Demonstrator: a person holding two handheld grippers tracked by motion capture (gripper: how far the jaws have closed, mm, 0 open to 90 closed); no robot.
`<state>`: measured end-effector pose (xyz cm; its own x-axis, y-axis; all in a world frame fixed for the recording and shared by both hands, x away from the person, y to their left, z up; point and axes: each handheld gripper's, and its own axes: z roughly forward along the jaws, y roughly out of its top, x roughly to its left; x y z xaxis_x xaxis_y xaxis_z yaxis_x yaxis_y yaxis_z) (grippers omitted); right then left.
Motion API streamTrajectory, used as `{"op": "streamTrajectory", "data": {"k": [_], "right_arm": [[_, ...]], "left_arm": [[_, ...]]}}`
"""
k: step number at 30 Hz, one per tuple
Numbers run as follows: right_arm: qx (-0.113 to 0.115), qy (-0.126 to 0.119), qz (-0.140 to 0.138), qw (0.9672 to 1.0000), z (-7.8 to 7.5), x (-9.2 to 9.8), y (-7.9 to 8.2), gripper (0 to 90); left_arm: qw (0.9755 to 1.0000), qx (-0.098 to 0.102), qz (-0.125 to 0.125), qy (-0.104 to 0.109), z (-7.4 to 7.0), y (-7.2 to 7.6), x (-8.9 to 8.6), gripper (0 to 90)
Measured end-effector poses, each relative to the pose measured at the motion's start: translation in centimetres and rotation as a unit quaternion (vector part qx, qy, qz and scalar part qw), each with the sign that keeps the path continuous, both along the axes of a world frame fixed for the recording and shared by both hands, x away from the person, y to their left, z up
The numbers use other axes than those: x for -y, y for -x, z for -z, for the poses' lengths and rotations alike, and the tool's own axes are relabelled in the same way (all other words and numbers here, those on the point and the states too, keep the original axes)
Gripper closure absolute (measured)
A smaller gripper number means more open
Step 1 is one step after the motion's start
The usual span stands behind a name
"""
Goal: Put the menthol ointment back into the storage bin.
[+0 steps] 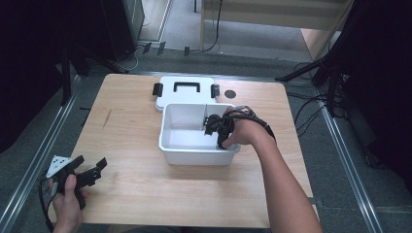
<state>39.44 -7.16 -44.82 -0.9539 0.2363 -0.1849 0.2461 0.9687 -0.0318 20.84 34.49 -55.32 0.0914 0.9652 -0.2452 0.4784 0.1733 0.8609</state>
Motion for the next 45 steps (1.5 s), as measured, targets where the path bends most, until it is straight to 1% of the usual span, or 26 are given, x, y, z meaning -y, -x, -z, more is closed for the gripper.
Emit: {"op": "streamTrajectory", "data": {"k": [7, 10, 11, 12, 13, 14, 15, 17, 18, 19, 20, 24, 25, 26, 27, 28, 29, 32, 33, 35, 38, 39, 40, 42, 44, 45], "right_arm": [[0.006, -0.04, 0.044, 0.9982, -1.9, 0.7, 0.2, 35.5], [0.008, -0.066, 0.066, 0.9956, -3.1, 1.2, 0.3, 29.8], [0.011, -0.076, 0.078, 0.9939, -3.7, 1.5, 0.4, 24.6], [0.011, -0.076, 0.078, 0.9939, -3.7, 1.5, 0.4, 24.6], [0.006, -0.095, 0.1, 0.9904, -4.5, 1.9, 0.5, 20.8], [0.006, -0.095, 0.1, 0.9904, -4.5, 1.9, 0.5, 20.8], [-0.004, -0.133, 0.12, 0.9838, -5.3, 2.5, 0.7, 17.5], [-0.005, -0.159, 0.131, 0.9785, -6.0, 3.0, 0.9, 15.0], [-0.005, -0.159, 0.131, 0.9785, -6.0, 3.0, 0.9, 15.0], [0.002, -0.173, 0.145, 0.9741, -6.5, 3.7, 1.2, 13.8], [0.006, -0.179, 0.154, 0.9718, -6.7, 4.0, 1.3, 13.3], [0.022, -0.183, 0.162, 0.9696, -7.2, 5.2, 1.8, 10.3], [0.022, -0.189, 0.172, 0.9666, -7.5, 6.1, 2.0, 6.5], [0.022, -0.189, 0.172, 0.9666, -7.5, 6.1, 2.0, 6.5], [0.032, -0.194, 0.182, 0.9634, -7.9, 7.0, 2.3, 5.0], [0.032, -0.194, 0.182, 0.9634, -7.9, 7.0, 2.3, 5.0], [0.043, -0.201, 0.192, 0.9596, -8.2, 8.0, 2.6, 3.1], [0.051, -0.212, 0.197, 0.9558, -8.5, 9.0, 2.9, 2.5], [0.055, -0.221, 0.209, 0.9512, -8.5, 9.9, 3.3, 1.3], [0.056, -0.223, 0.21, 0.9503, -8.5, 10.4, 3.5, 0.3], [0.063, -0.231, 0.225, 0.9446, -8.1, 11.8, 4.2, 0.0], [0.066, -0.24, 0.231, 0.9405, -7.8, 12.8, 4.6, 0.0], [0.066, -0.24, 0.231, 0.9405, -7.8, 12.8, 4.6, 0.0], [0.069, -0.251, 0.24, 0.9351, -7.5, 13.8, 5.0, 0.0], [0.076, -0.26, 0.257, 0.9276, -6.7, 15.2, 5.5, 0.0], [0.076, -0.26, 0.257, 0.9276, -6.7, 15.2, 5.5, 0.0]], "left_arm": [[1.0, 0.0, 0.0, -0.001, 0.0, 0.0, 0.0, 8.7], [1.0, 0.0, 0.0, -0.001, 0.0, 0.0, 0.0, 8.7], [1.0, -0.001, 0.0, -0.003, 0.0, 0.0, 0.0, 8.7], [1.0, -0.001, 0.0, -0.003, 0.0, 0.0, 0.0, 8.7], [1.0, -0.003, 0.001, -0.004, 0.0, 0.0, 0.0, 8.7], [1.0, -0.003, 0.001, -0.004, 0.0, 0.0, 0.0, 8.7], [1.0, -0.001, 0.002, -0.003, 0.0, 0.0, 0.0, 8.7], [1.0, 0.001, 0.001, 0.001, 0.0, 0.0, 0.0, 8.7], [1.0, 0.001, 0.001, 0.001, 0.0, 0.0, 0.0, 8.7], [1.0, 0.0, 0.001, 0.001, 0.0, 0.1, 0.0, 8.7], [1.0, 0.0, 0.001, 0.001, 0.0, 0.1, 0.0, 8.7], [1.0, 0.0, 0.001, 0.001, 0.0, 0.1, 0.0, 8.7], [1.0, -0.001, 0.001, 0.0, 0.0, 0.0, 0.0, 8.7], [1.0, -0.001, 0.001, 0.0, 0.0, 0.0, 0.0, 8.7], [1.0, -0.002, 0.001, -0.002, 0.0, 0.0, 0.0, 8.7], [1.0, -0.002, 0.001, -0.002, 0.0, 0.0, 0.0, 8.7], [1.0, -0.003, 0.0, -0.003, 0.0, 0.0, 0.0, 8.7], [1.0, -0.002, 0.0, -0.003, 0.0, 0.0, 0.0, 8.7], [1.0, -0.001, -0.001, -0.002, 0.0, 0.0, 0.0, 8.7], [1.0, -0.001, 0.0, -0.001, 0.0, 0.0, 0.0, 8.7], [1.0, -0.001, -0.001, -0.001, 0.0, 0.1, 0.0, 8.7], [1.0, -0.002, -0.001, 0.0, 0.0, 0.1, 0.0, 8.7], [1.0, -0.002, -0.001, 0.0, 0.0, 0.1, 0.0, 8.7], [1.0, -0.002, 0.0, -0.001, 0.0, 0.0, 0.0, 8.7], [1.0, -0.002, 0.0, -0.002, 0.0, 0.0, 0.0, 8.7], [1.0, -0.002, 0.0, -0.002, 0.0, 0.0, 0.0, 8.7]]}}
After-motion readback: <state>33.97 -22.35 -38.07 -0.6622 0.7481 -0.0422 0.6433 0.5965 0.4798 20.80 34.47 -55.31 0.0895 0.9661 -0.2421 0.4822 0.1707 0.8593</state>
